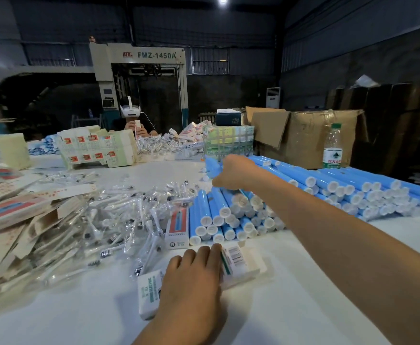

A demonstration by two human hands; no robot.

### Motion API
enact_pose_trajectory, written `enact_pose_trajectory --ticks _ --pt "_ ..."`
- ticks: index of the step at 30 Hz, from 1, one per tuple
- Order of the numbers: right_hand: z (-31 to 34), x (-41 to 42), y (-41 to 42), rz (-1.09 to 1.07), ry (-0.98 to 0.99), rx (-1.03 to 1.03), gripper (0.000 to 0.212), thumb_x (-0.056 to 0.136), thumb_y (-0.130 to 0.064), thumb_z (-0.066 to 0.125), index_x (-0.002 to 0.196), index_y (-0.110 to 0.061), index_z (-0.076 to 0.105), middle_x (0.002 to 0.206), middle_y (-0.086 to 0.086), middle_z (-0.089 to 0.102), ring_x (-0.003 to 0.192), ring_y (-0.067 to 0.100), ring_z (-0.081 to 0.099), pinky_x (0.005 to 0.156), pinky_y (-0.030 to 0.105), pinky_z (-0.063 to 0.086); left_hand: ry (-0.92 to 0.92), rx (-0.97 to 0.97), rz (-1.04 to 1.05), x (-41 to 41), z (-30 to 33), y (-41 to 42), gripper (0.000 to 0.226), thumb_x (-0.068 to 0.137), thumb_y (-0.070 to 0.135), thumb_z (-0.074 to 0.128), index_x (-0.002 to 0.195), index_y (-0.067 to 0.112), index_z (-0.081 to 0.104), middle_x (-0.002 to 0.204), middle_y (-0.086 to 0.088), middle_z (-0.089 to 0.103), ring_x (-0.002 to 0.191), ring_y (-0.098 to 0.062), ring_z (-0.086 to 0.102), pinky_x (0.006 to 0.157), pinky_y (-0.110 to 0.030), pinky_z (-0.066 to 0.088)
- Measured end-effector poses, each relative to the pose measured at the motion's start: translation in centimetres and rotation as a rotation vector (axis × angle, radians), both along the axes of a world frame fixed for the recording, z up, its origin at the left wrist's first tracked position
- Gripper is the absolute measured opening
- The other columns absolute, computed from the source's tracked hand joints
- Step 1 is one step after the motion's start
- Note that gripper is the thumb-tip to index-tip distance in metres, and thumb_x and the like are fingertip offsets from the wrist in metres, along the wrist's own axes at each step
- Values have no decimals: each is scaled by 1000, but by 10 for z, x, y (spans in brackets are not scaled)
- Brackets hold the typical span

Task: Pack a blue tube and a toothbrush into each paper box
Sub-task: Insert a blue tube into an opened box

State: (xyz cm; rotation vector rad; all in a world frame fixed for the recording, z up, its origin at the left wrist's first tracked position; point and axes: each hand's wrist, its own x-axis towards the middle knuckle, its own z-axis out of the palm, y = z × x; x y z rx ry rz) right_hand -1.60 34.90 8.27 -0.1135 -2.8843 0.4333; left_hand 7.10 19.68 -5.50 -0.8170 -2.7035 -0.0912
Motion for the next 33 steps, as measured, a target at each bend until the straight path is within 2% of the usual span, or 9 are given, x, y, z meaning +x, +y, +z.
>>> enact_pose_trajectory --ticks 6,9,15,19,22,24,27,30,33 --pt "-46 82 53 -14 239 -1239 15 85 -6 52 71 -9 48 58 3 36 38 10 33 35 19 25 21 163 -40 4 3 -7 72 93 45 37 149 28 -4 149 13 18 131 -12 24 103 -29 24" --pt "-81 97 59 -79 342 -1596 14 83 1 47 75 -11 43 56 3 42 39 10 38 33 20 28 26 188 -38 4 2 -6 72 92 47 36 149 29 -4 150 14 16 133 -12 22 104 -30 23" --pt "-113 98 40 -47 260 -1526 12 81 9 50 75 -1 49 46 5 48 39 14 43 35 24 35 56 177 -7 1 -1 -7 71 91 49 39 148 31 0 144 15 23 128 -11 26 101 -28 25" --pt "-113 101 35 20 128 -1552 7 87 -8 59 83 -3 57 64 10 57 43 15 46 37 25 35 61 177 19 -2 -2 -11 72 91 50 41 149 31 3 142 15 27 128 -12 29 101 -29 27" --pt "-107 102 43 -87 262 -1713 15 91 -20 57 86 -5 57 66 10 55 41 14 44 35 26 36 62 210 -3 -1 0 -10 73 91 52 40 149 30 2 141 16 26 127 -10 29 100 -27 26" --pt "-109 102 48 -140 370 -1644 12 90 -14 60 96 -7 52 64 10 53 39 14 44 36 26 38 67 231 -28 1 0 -8 73 91 53 40 149 30 2 140 17 27 125 -9 29 99 -27 26" --pt "-116 105 46 -85 417 -1478 36 85 -11 67 111 -16 42 59 7 59 41 15 48 39 26 42 72 233 -39 4 1 -7 72 91 53 39 149 31 1 139 18 26 124 -9 28 98 -26 25" --pt "-119 108 39 -36 444 -1343 33 86 -16 67 112 -14 47 57 -1 60 42 13 49 37 26 40 61 229 -30 4 1 -9 71 92 52 38 148 31 0 139 17 26 123 -9 28 98 -26 25" --pt "-120 110 36 -29 503 -1343 52 87 -16 67 123 -37 36 58 0 60 44 12 48 37 24 39 54 233 -29 5 2 -9 71 92 51 38 149 31 1 139 17 26 123 -9 28 97 -26 24"
